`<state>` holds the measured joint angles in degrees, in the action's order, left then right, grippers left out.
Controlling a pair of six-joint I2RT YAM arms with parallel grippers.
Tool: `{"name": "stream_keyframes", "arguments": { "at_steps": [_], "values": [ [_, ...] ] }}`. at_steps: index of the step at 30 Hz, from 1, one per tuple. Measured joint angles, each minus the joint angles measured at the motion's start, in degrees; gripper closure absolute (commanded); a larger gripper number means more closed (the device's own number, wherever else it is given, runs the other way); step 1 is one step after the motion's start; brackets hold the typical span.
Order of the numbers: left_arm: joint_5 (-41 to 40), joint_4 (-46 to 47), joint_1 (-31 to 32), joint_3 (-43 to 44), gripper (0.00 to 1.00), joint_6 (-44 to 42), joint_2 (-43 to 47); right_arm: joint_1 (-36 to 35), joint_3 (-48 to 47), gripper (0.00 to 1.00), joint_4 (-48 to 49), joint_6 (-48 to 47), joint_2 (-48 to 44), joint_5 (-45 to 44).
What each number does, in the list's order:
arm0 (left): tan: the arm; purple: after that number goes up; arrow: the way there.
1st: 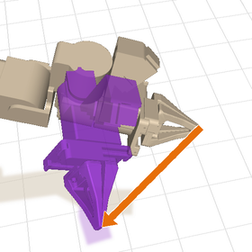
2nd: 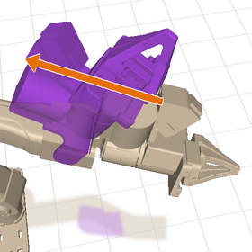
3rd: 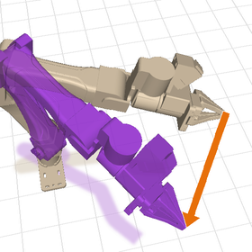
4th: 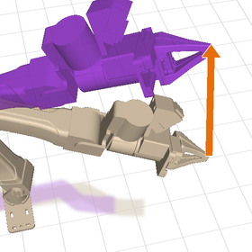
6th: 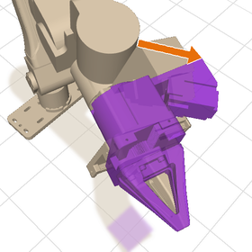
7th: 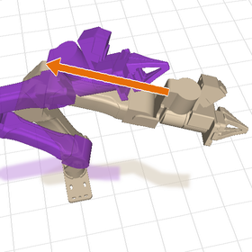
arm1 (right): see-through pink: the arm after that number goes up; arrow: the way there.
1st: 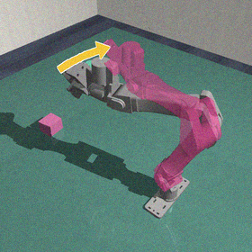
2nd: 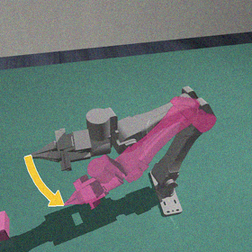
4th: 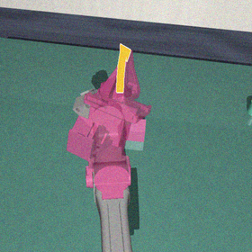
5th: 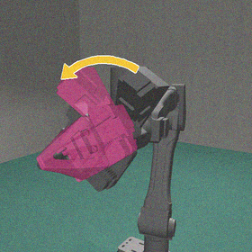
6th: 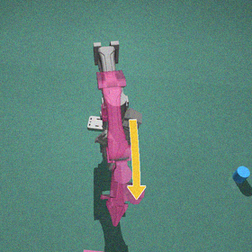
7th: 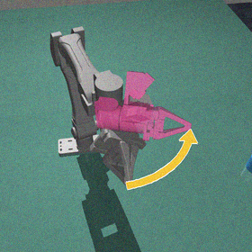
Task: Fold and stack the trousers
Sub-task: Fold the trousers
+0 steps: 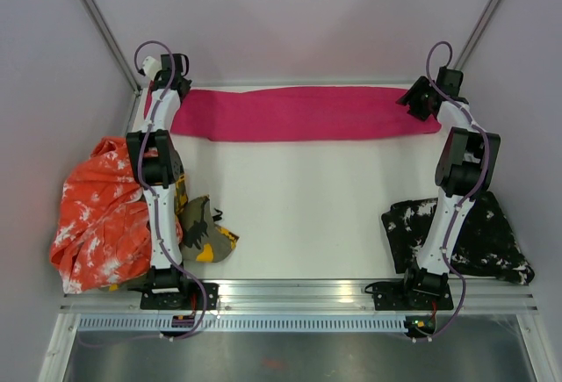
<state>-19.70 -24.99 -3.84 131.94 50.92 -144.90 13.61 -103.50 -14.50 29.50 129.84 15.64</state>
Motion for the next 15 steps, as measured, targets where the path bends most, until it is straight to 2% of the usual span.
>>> {"name": "stream_keyframes", "arguments": {
  "at_steps": [15],
  "values": [
    [-0.8, 9.0, -0.3, 0.0, 0.98, -2.1, 0.2, 0.0, 0.1, 0.38, 2.5, 0.3, 0.5, 0.2]
  ]
}}
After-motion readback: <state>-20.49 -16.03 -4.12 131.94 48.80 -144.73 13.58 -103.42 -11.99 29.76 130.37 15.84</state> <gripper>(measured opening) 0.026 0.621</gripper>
